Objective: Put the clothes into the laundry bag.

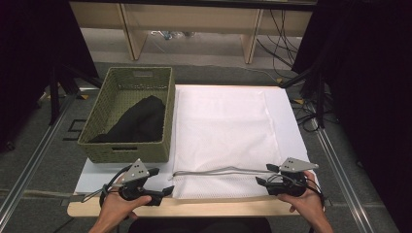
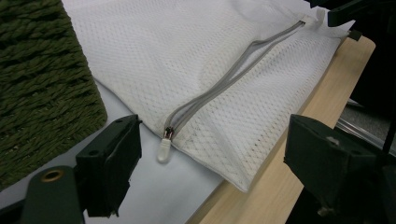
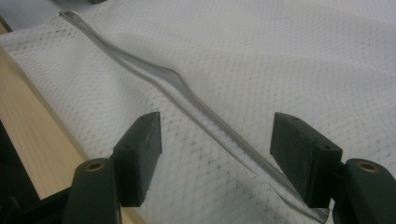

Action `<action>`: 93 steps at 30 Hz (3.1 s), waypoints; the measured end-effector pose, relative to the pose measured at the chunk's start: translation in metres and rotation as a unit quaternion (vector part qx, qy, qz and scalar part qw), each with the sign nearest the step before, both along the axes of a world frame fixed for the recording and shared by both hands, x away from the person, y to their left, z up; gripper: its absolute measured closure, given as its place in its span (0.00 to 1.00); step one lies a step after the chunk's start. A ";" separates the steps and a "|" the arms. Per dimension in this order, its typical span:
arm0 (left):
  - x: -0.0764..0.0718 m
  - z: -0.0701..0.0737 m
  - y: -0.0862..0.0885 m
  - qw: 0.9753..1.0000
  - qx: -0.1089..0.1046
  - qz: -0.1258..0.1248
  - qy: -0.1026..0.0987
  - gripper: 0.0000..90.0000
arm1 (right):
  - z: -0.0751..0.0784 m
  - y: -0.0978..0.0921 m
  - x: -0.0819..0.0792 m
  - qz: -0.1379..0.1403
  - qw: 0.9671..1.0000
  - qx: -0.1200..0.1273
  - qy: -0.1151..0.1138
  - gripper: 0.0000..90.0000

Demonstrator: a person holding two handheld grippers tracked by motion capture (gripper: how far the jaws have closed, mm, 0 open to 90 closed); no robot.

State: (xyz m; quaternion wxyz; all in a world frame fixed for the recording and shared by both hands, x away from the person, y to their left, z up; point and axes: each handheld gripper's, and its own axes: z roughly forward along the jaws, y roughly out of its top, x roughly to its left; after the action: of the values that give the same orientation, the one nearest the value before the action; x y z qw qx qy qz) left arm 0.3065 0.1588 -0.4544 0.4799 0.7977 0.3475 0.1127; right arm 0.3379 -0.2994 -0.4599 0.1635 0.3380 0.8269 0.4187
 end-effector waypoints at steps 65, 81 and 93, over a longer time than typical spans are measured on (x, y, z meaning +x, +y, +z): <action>0.002 0.000 0.004 1.000 0.020 -0.002 0.003 0.20 | -0.013 0.098 0.081 0.110 0.970 -0.217 -0.001 0.38; 0.002 0.000 0.004 1.000 0.014 0.004 0.001 0.20 | -0.009 0.098 0.101 0.096 0.971 -0.217 -0.002 0.69; 0.002 0.000 0.004 1.000 0.017 0.000 -0.003 0.20 | -0.005 0.099 0.102 0.118 0.971 -0.210 -0.014 0.95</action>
State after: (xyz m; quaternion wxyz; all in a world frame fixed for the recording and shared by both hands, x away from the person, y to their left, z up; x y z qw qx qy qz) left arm 0.3089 0.1626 -0.4544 0.4678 0.8051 0.3440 0.1211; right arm 0.4397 -0.1999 -0.4653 0.1914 0.1905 0.9279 0.2571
